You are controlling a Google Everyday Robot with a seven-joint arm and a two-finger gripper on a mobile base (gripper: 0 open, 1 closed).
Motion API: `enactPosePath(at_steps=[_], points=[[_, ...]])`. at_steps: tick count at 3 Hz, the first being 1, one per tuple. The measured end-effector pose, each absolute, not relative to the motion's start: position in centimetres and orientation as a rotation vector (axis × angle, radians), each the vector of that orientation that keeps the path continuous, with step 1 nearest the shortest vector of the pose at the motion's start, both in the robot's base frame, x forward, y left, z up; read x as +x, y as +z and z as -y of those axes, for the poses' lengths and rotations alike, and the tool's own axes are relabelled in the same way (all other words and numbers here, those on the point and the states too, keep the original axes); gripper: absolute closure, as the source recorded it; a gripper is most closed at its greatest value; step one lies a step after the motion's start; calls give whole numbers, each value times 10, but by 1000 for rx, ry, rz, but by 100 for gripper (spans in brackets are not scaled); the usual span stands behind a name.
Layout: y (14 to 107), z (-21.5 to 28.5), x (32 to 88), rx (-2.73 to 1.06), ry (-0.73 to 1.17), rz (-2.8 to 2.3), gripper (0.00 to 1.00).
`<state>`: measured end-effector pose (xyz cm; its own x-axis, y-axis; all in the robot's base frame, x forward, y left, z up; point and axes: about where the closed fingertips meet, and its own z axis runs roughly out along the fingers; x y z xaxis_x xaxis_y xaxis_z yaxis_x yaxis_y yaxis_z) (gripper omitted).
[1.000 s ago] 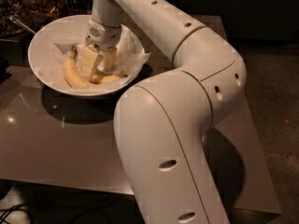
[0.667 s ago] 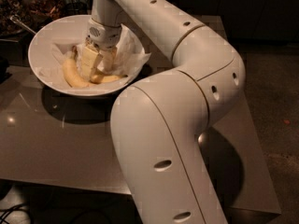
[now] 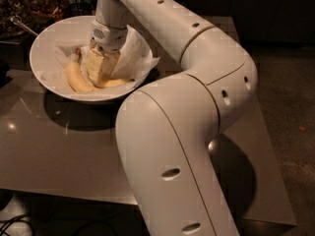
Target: Pick banana from white bowl
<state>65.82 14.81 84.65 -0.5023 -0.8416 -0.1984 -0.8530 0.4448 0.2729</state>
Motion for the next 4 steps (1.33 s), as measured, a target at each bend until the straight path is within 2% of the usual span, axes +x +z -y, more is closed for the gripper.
enactPosePath(at_steps=[1, 4], points=[[847, -148, 658, -1550, 530, -2642, 98], [924, -101, 609, -1485, 547, -2443, 100]])
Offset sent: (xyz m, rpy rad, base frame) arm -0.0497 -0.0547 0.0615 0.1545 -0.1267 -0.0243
